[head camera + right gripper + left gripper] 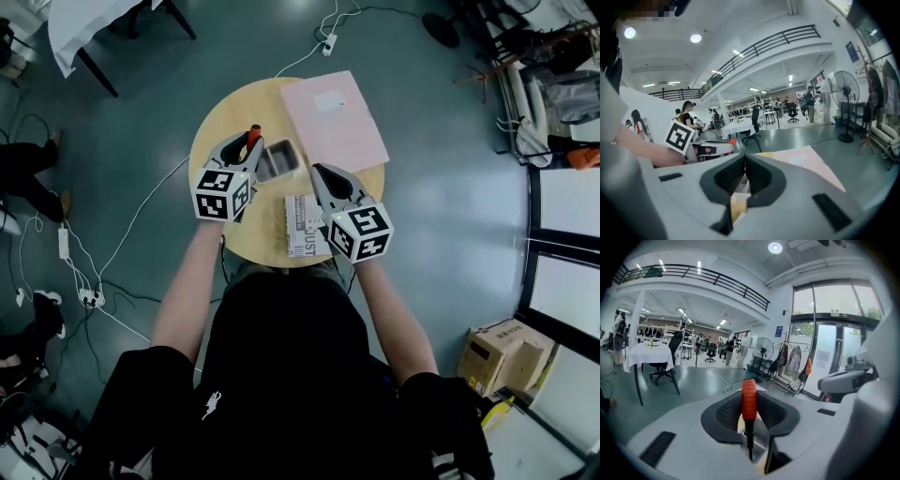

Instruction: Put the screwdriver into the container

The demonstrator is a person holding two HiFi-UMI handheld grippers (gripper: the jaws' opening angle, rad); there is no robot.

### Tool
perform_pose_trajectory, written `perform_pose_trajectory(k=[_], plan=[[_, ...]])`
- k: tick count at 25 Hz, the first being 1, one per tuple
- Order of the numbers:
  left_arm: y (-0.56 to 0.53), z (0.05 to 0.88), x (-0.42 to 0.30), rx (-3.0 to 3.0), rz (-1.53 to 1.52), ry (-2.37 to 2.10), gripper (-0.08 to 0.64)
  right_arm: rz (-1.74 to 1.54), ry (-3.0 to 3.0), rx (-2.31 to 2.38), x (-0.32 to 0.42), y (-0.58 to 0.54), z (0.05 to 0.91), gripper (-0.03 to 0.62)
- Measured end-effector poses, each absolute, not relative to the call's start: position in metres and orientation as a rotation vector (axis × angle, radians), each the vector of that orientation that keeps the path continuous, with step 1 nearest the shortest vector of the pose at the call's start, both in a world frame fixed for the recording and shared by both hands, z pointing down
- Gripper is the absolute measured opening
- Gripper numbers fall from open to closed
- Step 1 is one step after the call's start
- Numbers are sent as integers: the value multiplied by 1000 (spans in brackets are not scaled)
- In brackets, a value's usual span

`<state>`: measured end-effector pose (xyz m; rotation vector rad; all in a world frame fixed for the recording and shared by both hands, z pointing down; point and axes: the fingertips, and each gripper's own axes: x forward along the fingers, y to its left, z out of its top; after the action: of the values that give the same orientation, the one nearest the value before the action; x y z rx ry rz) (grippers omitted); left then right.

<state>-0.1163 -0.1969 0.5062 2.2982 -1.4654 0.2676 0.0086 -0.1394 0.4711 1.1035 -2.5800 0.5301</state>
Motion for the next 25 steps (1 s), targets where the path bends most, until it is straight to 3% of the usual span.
perform_pose_trajectory(k=[25], plan=[[-237, 552, -97, 2163, 152, -1403, 98, 663, -2513, 1159, 48, -149, 510, 3]])
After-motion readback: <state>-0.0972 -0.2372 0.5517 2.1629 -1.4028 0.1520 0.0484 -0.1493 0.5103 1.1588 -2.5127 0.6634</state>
